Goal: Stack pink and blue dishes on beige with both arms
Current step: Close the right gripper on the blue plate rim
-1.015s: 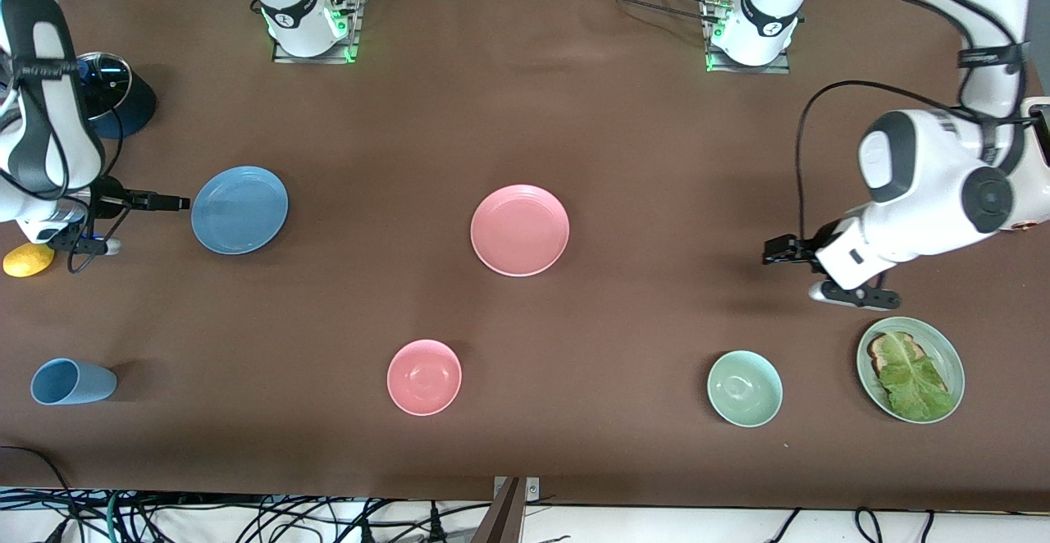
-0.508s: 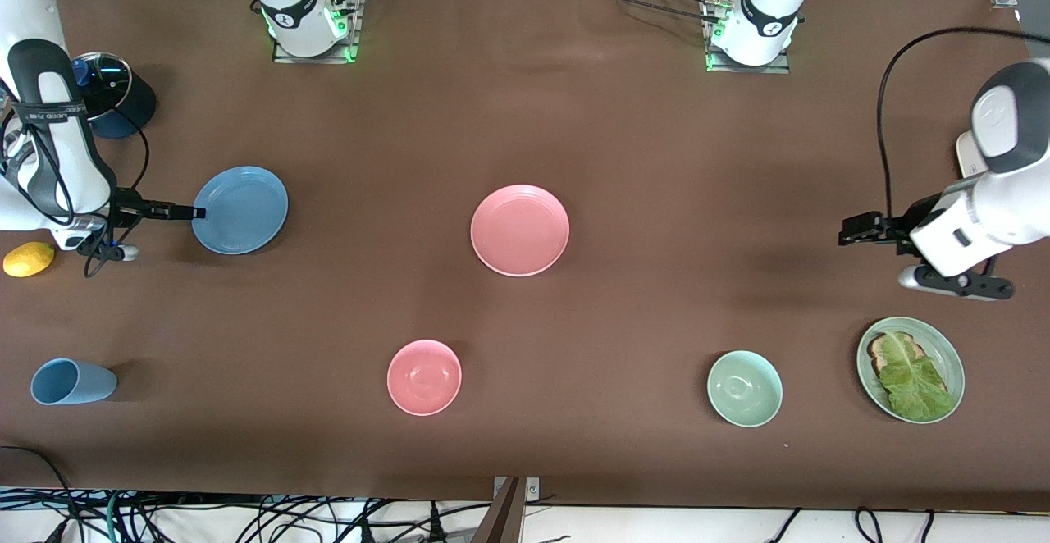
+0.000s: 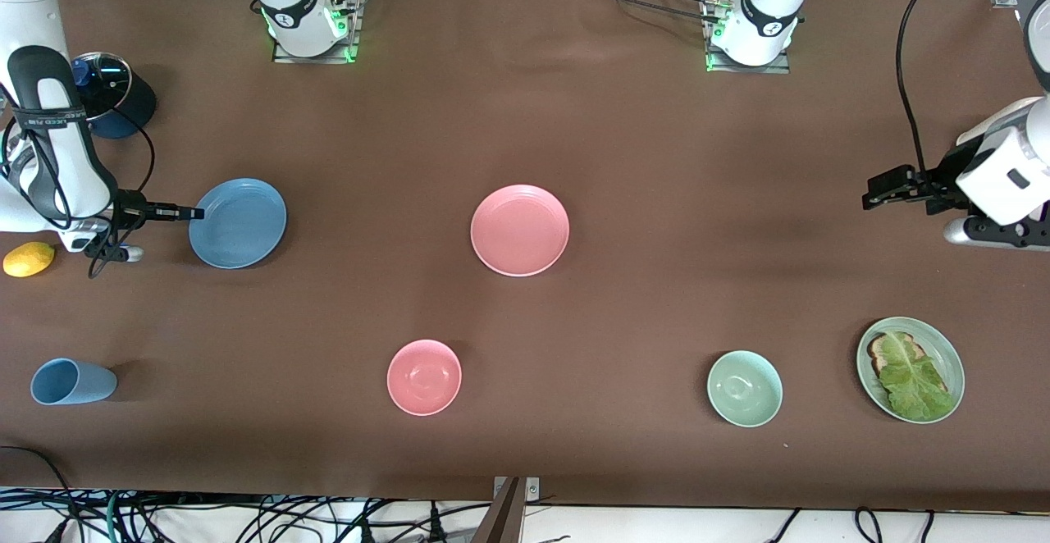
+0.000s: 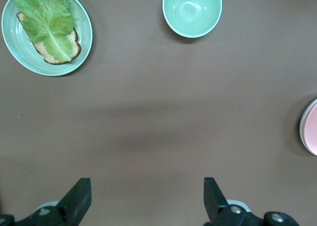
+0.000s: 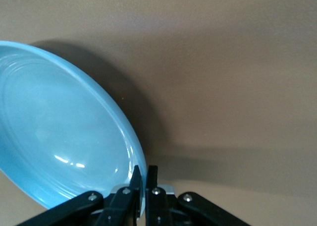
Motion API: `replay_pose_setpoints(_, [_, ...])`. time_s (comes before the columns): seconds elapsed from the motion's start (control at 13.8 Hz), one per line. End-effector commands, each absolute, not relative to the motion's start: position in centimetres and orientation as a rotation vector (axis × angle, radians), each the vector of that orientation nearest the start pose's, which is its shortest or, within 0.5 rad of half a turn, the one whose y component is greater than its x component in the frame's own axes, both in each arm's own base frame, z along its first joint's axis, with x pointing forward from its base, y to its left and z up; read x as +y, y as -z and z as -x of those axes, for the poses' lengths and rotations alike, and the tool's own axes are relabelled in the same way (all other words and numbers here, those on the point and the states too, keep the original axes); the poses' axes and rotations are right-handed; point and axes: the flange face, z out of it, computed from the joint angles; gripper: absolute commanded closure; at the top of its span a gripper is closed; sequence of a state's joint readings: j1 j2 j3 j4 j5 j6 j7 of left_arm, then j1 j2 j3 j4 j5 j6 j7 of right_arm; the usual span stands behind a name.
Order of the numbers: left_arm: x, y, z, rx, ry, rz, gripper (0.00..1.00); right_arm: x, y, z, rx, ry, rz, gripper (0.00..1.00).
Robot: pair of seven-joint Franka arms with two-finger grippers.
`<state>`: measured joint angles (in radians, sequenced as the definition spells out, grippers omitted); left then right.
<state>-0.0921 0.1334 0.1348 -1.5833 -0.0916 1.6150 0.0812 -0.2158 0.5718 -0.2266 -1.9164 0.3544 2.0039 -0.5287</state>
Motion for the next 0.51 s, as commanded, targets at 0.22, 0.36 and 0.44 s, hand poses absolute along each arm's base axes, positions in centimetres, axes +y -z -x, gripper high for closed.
replay_pose_setpoints(0.22, [0.5,-59.7,-57.1,0.098,-0.111,3.117,0.00,-20.6,-21.8,-55.7,0.157,-0.543,2.640,1.00])
replay_pose_setpoints(0.36, [0.6,-61.2,-56.2,0.110,-0.092,3.131,0.00,-17.6,-25.3,-57.1,0.184,-0.587,2.617,1.00])
replay_pose_setpoints(0.44, [0.3,-61.4,-55.9,0.122,-0.108,3.131,0.00,-15.6,-27.0,-57.6,0.227,-0.613,2.617,1.00])
